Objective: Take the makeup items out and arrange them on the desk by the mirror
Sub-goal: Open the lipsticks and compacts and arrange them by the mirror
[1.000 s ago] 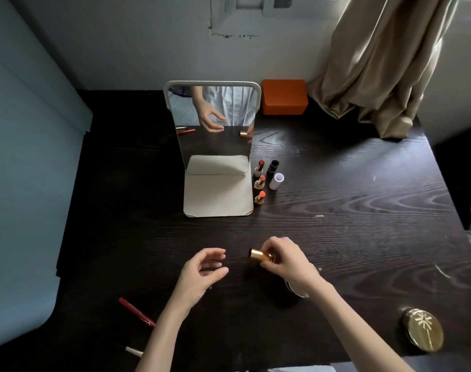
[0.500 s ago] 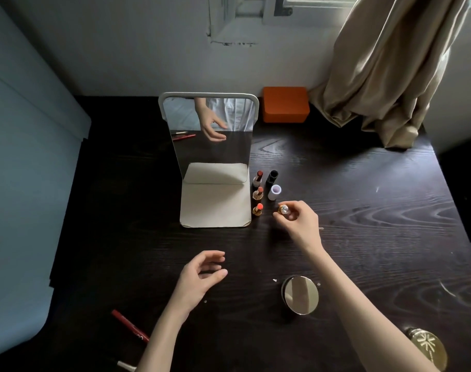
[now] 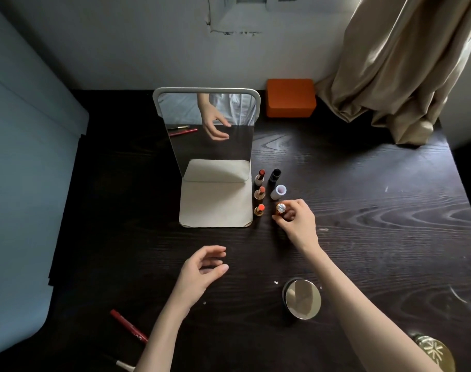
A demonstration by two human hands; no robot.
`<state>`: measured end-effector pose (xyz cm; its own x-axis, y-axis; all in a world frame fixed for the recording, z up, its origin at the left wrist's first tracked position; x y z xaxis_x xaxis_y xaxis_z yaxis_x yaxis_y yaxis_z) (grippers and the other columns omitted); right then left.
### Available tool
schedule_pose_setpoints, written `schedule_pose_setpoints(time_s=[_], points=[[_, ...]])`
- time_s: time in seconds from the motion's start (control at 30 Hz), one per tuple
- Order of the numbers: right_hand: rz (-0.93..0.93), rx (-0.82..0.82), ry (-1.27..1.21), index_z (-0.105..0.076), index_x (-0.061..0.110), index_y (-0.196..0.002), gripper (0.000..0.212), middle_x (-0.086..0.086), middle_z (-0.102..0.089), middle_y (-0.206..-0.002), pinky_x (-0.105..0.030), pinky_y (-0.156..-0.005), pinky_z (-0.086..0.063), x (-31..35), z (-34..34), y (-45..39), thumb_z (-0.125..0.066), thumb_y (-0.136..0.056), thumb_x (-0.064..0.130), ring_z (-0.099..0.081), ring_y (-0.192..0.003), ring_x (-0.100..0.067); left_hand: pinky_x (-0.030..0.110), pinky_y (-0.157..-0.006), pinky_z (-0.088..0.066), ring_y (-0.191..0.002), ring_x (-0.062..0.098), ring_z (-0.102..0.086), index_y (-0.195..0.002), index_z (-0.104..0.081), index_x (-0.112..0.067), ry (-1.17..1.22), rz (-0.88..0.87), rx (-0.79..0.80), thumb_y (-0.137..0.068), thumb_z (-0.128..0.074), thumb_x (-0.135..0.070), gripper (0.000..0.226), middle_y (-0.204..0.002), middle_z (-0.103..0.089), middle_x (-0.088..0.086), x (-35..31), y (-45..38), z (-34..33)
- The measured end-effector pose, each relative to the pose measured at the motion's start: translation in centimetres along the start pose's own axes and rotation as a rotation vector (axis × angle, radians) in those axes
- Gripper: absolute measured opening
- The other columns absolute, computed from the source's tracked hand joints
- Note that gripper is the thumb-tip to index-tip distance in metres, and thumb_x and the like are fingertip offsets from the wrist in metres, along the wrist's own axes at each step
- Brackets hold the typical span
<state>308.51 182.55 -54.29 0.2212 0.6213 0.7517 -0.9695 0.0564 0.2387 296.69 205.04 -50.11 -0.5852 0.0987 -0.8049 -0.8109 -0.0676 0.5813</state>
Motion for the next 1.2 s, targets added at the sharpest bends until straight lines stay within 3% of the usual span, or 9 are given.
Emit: schedule_pose_setpoints(time_s=[0.1, 0.27, 0.4, 0.57, 0.73, 0.83, 1.07, 1.2], points=[[-0.003, 0.006, -0.028, -0.065, 0.023, -0.083, 0.023, 0.01, -0.053, -0.085, -0.026, -0.069, -0.047, -0.3, -0.2, 0.0, -0.075, -0.072, 0.007, -0.058, -0.075, -0.013, 0.021, -0.079, -0.052, -0.094, 0.01, -0.064, -0.103, -0.065, -0.025, 0.003, 0.0, -0.004, -0.077, -0.072, -0.004, 0.034, -0.103, -0.069, 0.0, 0.1, 0.1, 0.0], [0.012, -0.015, -0.078, -0.062, 0.028, -0.083, 0.031, 0.011, -0.057, -0.085, -0.01, -0.064, -0.041, -0.4, -0.2, 0.2, -0.074, -0.07, 0.003, -0.058, -0.077, -0.008, 0.022, -0.08, -0.052, -0.094, 0.008, -0.064, -0.104, -0.065, -0.025, -0.013, 0.007, -0.004, -0.078, -0.072, -0.006, 0.033, -0.103, -0.068, -0.002, 0.1, 0.5, 0.1], [0.007, -0.015, -0.148, -0.064, 0.027, -0.089, 0.034, 0.011, -0.06, -0.09, -0.009, -0.064, -0.043, -0.4, 0.1, 0.3, -0.076, -0.069, 0.003, -0.061, -0.08, -0.009, 0.02, -0.079, -0.052, -0.094, 0.008, -0.064, -0.104, -0.065, -0.024, -0.013, 0.012, -0.011, -0.078, -0.071, -0.005, 0.033, -0.104, -0.068, -0.002, 0.1, 0.7, 0.2], [0.018, -0.001, -0.264, -0.065, 0.02, -0.101, 0.038, 0.014, -0.065, -0.097, -0.012, -0.077, -0.046, -0.1, 1.4, 1.4, -0.079, -0.069, 0.005, -0.063, -0.086, 0.003, 0.02, -0.08, -0.052, -0.095, 0.009, -0.064, -0.105, -0.065, -0.025, -0.006, -0.004, -0.006, -0.078, -0.072, -0.005, 0.034, -0.104, -0.068, -0.002, -0.1, 1.1, 0.3], [0.027, 0.005, -0.32, -0.063, 0.027, -0.105, 0.042, 0.01, -0.065, -0.109, -0.028, -0.09, -0.047, -0.3, 3.1, 4.9, -0.08, -0.07, 0.01, -0.062, -0.101, -0.01, 0.024, -0.084, -0.052, -0.097, 0.011, -0.065, -0.104, -0.066, -0.026, 0.015, -0.072, 0.018, -0.077, -0.073, -0.005, 0.035, -0.103, -0.069, -0.002, -0.8, 2.0, 0.5], [0.051, -0.006, -0.368, -0.065, 0.024, -0.106, 0.04, 0.014, -0.064, -0.108, -0.025, -0.093, -0.045, 0.1, 4.1, 8.2, -0.079, -0.072, 0.009, -0.058, -0.109, -0.006, 0.024, -0.085, -0.052, -0.096, 0.011, -0.065, -0.105, -0.065, -0.026, 0.018, -0.123, 0.03, -0.077, -0.072, -0.005, 0.036, -0.104, -0.069, -0.002, -1.1, 3.1, 1.0], [0.04, -0.024, -0.429, -0.064, 0.025, -0.103, 0.042, 0.001, -0.067, -0.11, -0.022, -0.095, -0.046, 0.4, 3.8, 15.0, -0.079, -0.07, 0.005, -0.061, -0.109, -0.011, 0.019, -0.085, -0.051, -0.094, 0.009, -0.064, -0.106, -0.064, -0.023, 0.007, -0.249, 0.095, -0.077, -0.071, -0.003, 0.036, -0.104, -0.068, 0.0, -0.6, 5.2, 2.3], [0.075, -0.025, -0.421, -0.063, 0.031, -0.1, 0.039, 0.003, -0.066, -0.108, -0.02, -0.092, -0.047, 1.5, 2.0, 18.2, -0.079, -0.071, 0.01, -0.061, -0.102, -0.007, 0.019, -0.084, -0.051, -0.095, 0.008, -0.064, -0.107, -0.063, -0.023, -0.063, -0.321, 0.124, -0.078, -0.071, -0.005, 0.036, -0.106, -0.067, -0.002, 0.9, 7.5, 5.1]])
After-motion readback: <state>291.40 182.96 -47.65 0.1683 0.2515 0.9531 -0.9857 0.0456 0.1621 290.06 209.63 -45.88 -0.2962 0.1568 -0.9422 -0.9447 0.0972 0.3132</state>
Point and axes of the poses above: each hand's wrist, its own y-axis away from the middle knuckle, its own z-axis out of the back of the hand, x = y × z, the point moved 1 cm from there along -y, towards the middle knuckle
